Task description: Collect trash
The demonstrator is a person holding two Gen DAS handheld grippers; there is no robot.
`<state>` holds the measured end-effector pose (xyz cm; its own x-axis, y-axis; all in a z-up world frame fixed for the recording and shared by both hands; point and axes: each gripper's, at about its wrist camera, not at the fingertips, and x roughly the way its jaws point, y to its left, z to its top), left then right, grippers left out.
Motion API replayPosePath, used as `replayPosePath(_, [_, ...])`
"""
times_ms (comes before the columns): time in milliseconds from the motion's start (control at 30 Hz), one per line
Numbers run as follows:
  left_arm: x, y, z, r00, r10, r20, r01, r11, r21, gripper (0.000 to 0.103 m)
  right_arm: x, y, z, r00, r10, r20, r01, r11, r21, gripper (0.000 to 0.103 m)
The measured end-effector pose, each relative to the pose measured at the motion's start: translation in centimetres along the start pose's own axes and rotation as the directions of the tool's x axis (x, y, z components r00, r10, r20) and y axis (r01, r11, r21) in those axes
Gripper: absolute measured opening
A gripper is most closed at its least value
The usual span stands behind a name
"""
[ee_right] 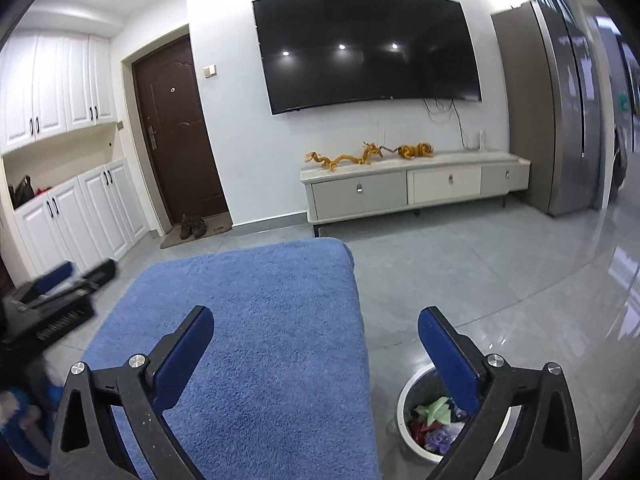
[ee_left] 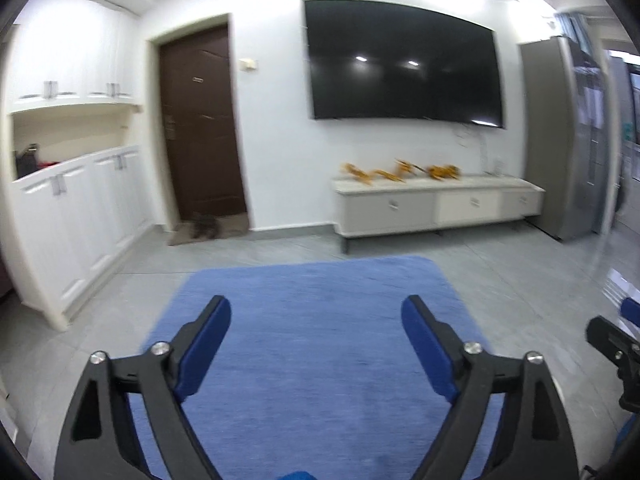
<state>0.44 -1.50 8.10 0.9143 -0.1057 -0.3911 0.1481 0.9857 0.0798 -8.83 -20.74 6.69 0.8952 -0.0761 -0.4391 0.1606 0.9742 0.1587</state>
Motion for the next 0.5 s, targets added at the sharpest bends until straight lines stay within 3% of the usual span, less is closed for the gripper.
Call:
replayPosePath(133, [-0.4,2.1,-0.9,0.997,0.07,0.018,-0.07,0.997,-0.032,0.103,0.4,1.2,-1.0,0.999,-0.035,0.039,0.037,0.998,-0.044,0.103])
replayPosePath(233, [-0.4,2.4,-1.7,0.996,0.092,0.023,-0.091,0.995,-0.041,0.103,1.0,1.5,-1.5,0.998,-0.045,0.039,0.047,0.997,-0.057,0.103])
replayPosePath(500, [1.5,-0.5,-2.9,0.998,0.036,-0.043,-0.037,0.999,-0.024,0.103,1.8,-0.5,-2.9,0.993,-0.109,0.043,0.111,0.992,-0.053,0.103])
